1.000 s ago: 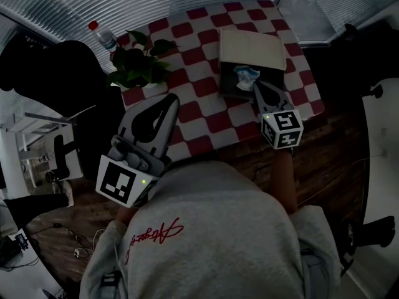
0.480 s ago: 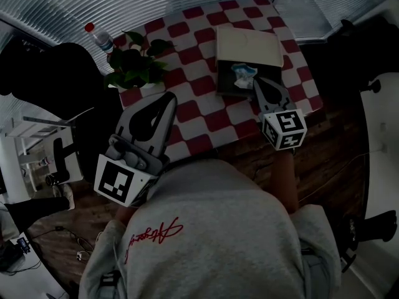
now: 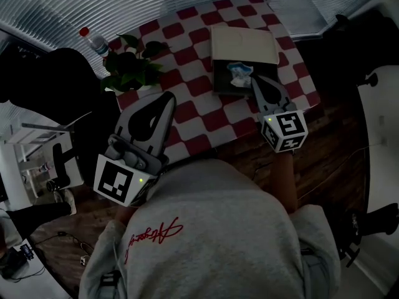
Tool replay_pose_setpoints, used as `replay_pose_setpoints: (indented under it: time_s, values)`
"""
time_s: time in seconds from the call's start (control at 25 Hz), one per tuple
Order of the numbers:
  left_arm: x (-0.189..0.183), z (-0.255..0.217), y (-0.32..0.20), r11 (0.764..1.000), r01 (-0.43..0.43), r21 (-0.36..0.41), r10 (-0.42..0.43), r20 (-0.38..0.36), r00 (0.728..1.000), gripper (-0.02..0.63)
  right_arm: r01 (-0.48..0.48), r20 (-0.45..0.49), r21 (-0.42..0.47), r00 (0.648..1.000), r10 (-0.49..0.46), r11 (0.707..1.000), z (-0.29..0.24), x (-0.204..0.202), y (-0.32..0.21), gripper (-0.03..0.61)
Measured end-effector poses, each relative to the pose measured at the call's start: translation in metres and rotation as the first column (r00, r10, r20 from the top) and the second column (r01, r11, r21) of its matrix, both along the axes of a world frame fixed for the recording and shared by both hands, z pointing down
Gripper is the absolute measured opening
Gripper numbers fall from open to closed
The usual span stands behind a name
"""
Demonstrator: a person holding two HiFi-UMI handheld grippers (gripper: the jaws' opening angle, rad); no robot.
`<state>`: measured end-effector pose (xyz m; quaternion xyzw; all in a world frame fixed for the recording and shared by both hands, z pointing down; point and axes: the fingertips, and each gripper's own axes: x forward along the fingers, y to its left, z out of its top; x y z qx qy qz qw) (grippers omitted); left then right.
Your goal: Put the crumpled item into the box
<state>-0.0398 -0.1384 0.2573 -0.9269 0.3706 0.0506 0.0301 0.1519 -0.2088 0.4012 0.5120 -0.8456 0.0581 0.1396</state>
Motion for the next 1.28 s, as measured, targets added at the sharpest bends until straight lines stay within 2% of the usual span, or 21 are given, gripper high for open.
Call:
replay_pose_setpoints:
  time_s: [0.56,0.88,1.28]
  values:
    - [0.005,0.003,-0.002,1.0,-0.03,-0.005,0.03,0.009,0.999,0.018,-0.01,0.037,0.045,0.999,0.009,0.999,-0.02,0.001,0.007,0.011]
    - [0.007,-0.002,-0.004,0.999,-0.039,0.022,0.039,-0.001,0.999,0.018,-0.014,0.044,0.079,0.999,0.01,0.997,-0.035,0.004,0.014,0.011]
    - [0.011,0.002,-0.006,0.999,-0.041,-0.002,0.041,0.012,0.999,0.018,-0.01,0.036,0.111,0.999,0.007,0.994,-0.051,0.006,0.021,0.011]
